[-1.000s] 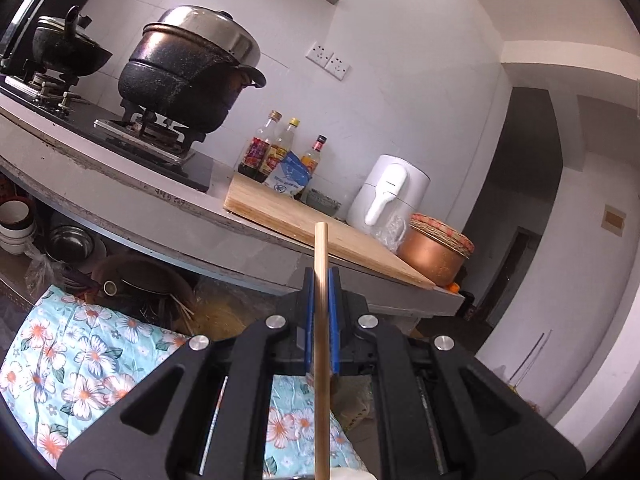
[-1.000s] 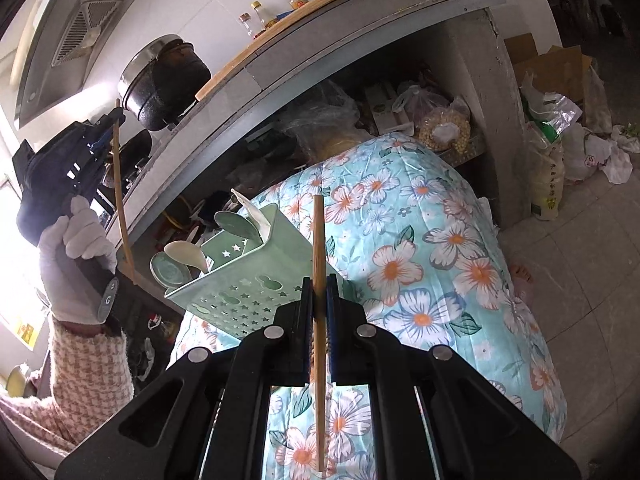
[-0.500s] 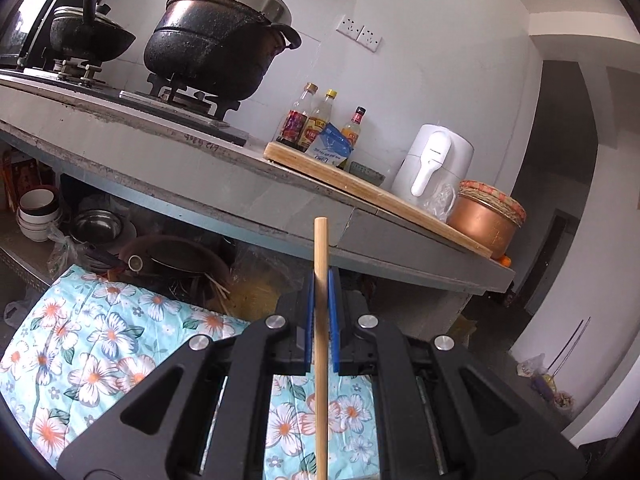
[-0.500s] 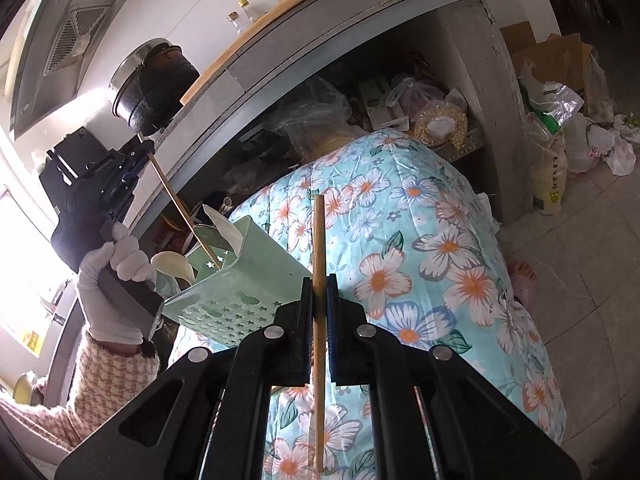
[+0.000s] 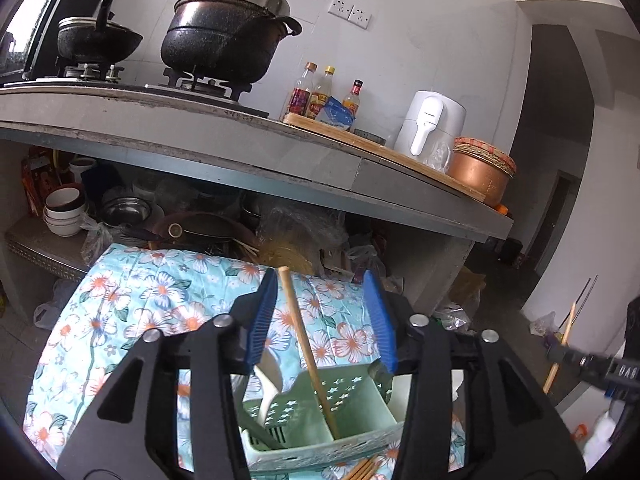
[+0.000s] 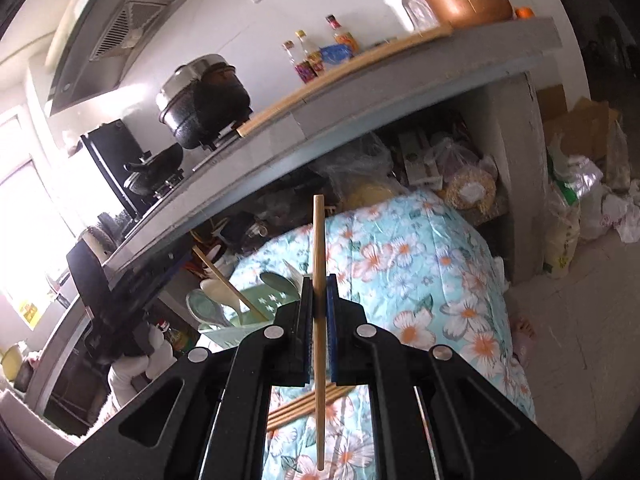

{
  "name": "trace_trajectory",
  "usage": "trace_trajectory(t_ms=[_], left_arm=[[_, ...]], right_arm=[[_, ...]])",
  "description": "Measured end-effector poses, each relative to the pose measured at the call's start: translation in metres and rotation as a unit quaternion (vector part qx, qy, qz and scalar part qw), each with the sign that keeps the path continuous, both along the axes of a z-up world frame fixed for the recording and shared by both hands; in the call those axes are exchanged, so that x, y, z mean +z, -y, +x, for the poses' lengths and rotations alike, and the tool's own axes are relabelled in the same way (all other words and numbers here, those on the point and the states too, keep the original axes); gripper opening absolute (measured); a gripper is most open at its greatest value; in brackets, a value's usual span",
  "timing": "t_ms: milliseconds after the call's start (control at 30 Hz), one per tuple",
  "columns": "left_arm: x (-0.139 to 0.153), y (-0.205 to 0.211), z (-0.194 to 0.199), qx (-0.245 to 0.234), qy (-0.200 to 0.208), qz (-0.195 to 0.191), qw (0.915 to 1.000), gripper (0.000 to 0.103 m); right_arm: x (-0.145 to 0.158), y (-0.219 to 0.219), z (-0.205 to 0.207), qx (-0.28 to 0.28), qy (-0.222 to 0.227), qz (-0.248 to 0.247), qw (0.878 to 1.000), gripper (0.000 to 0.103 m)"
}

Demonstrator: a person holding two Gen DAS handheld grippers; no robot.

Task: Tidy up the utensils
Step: 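Lower the chopsticks into the green holder and open both grippers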

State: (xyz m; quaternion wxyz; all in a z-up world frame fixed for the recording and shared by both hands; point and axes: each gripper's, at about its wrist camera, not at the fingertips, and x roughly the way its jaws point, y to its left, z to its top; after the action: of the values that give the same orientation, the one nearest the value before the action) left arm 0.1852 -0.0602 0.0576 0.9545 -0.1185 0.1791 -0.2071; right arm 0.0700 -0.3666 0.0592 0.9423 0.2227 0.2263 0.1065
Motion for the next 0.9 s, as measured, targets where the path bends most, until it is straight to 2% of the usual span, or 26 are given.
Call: trace_trajectory(t_ms=[33, 200, 300, 400, 533, 667, 767, 900], left_arm=[[0.0, -0.005, -0.006, 0.005, 0.005, 0.004, 1.0, 0.055], [-0.001, -0.03, -0.03, 0.014, 0.014, 0.015, 0.9997, 0.065], [-0.008, -0.042, -0.042, 0.006, 0.009, 0.033, 0.9994, 0.071], [-0.019, -0.051, -0.05, 0.0, -0.01, 0.053, 0.9986, 0.075], [-0.041, -0.061, -0.057, -0.001, -0.049, 0.064, 0.9967, 0.076], [-0.06, -0.061, -0.058, -0.008, -0.079, 0.079, 0.9937, 0.076], [-0.07, -0.055, -0.058, -0.015, -0.088, 0.105, 0.9904, 0.076], [-0.081, -0.048, -0.06, -0.031, -0.091, 0.119, 0.9883, 0.078]], right_arm=[[0.011, -0.003, 0.0, 0.003, 0.015, -0.008, 1.0, 0.006], [0.067, -0.023, 0.019, 0.024, 0.091, -0.037, 0.995, 0.006], [0.087, -0.04, 0.041, 0.035, 0.124, -0.055, 0.99, 0.006], [0.092, -0.057, 0.066, 0.036, 0.135, -0.073, 0.987, 0.006], [0.084, -0.08, 0.093, 0.047, 0.132, -0.09, 0.986, 0.006], [0.059, -0.104, 0.109, 0.064, 0.115, -0.112, 0.985, 0.006], [0.036, -0.115, 0.117, 0.081, 0.088, -0.12, 0.986, 0.006], [0.012, -0.119, 0.119, 0.094, 0.051, -0.115, 0.988, 0.008]])
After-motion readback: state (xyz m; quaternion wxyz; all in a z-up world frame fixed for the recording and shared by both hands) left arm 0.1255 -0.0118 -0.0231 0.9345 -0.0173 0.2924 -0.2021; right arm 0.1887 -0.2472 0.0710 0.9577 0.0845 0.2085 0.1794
